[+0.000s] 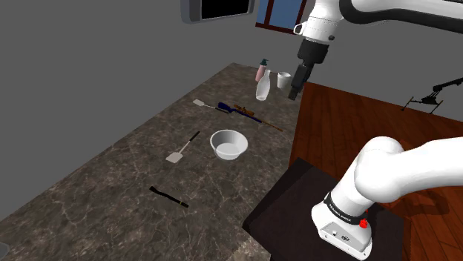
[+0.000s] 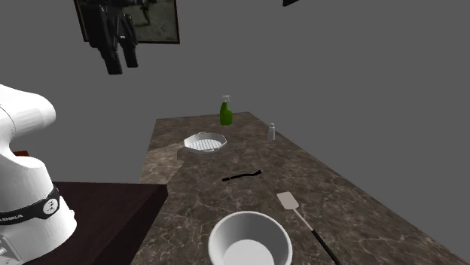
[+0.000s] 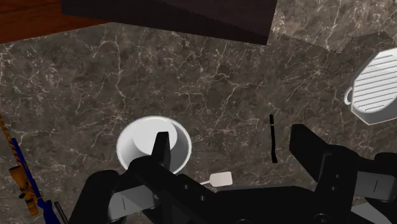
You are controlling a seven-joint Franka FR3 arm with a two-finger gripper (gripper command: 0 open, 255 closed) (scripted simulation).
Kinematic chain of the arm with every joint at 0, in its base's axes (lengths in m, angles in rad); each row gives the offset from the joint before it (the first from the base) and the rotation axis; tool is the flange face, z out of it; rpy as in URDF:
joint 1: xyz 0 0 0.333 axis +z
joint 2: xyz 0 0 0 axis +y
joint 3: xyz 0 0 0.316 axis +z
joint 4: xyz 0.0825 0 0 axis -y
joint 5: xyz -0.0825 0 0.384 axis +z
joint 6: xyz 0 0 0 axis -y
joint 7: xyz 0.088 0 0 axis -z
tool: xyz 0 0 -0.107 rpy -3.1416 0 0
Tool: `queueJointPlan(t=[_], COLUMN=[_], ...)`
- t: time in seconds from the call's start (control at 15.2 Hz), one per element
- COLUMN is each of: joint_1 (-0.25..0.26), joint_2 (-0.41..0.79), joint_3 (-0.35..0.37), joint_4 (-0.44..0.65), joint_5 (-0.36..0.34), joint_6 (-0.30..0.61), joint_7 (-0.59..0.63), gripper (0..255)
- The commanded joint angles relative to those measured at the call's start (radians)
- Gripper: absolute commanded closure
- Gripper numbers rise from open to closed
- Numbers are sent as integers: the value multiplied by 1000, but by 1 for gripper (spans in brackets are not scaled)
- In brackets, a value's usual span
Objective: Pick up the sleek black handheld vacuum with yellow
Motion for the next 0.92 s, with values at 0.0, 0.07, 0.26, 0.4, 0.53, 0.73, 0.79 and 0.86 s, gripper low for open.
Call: queueJointPlan(t=[0.0, 0.07, 0.26, 0.4, 0.53, 0.73, 0.79, 0.86], joint_1=[0, 5, 22, 33, 44, 60, 64, 69], joint_2=[0, 9, 47, 79, 118, 187, 212, 240], joint_3=[0, 14, 55, 84, 112, 155, 169, 183], joint_4=[0, -19, -70, -98, -120, -142, -147, -150], joint_5=[0, 8, 32, 46, 60, 77, 82, 85], joint_6=[0, 32, 128, 193, 259, 359, 393, 426], joint_7=[0, 9, 36, 54, 71, 98, 107, 117], gripper=[0, 0, 0, 0, 0, 0, 0, 0])
